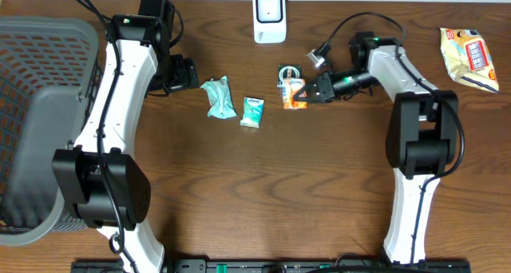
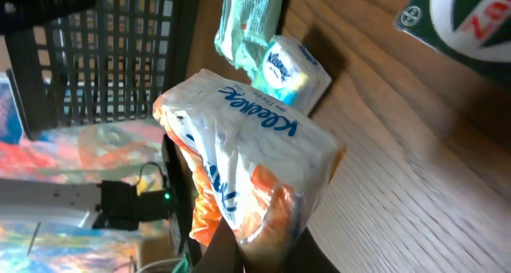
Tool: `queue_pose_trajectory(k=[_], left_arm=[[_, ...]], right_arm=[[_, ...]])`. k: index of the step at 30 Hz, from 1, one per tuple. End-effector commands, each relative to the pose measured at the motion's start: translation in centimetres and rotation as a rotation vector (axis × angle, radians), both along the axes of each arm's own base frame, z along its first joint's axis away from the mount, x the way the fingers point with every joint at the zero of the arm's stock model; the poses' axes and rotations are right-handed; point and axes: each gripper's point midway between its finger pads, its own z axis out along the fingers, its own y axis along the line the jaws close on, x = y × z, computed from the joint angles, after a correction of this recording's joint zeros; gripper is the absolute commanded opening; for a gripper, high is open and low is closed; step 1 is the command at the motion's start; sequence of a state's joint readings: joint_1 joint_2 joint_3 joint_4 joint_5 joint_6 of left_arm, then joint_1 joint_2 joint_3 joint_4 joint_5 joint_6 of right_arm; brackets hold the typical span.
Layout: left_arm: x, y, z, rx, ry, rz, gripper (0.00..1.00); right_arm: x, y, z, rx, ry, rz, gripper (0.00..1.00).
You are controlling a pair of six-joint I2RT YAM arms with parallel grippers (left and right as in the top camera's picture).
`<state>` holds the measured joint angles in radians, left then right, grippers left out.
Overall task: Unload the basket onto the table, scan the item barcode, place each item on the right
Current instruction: 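Lift the orange Kleenex pack and carry it toward the scanner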
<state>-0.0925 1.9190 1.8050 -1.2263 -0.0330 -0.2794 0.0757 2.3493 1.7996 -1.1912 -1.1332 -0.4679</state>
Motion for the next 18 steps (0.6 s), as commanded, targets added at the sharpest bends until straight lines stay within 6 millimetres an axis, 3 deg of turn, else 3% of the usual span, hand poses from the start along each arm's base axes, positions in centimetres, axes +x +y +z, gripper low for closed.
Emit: queue_pose_trajectory(k=[1,18], left_arm=[[-0.3,0.4,-0.2,0.016,0.012,-0.012,0.98],[-0.3,0.4,-0.2,0.016,0.012,-0.012,0.98]], right_arm=[[0.3,-0.4,2.4,0.056,-0.149,0.039,0.01],[-0.2,-0.8,3.7,0.141,-0.233,0.064,0.01]])
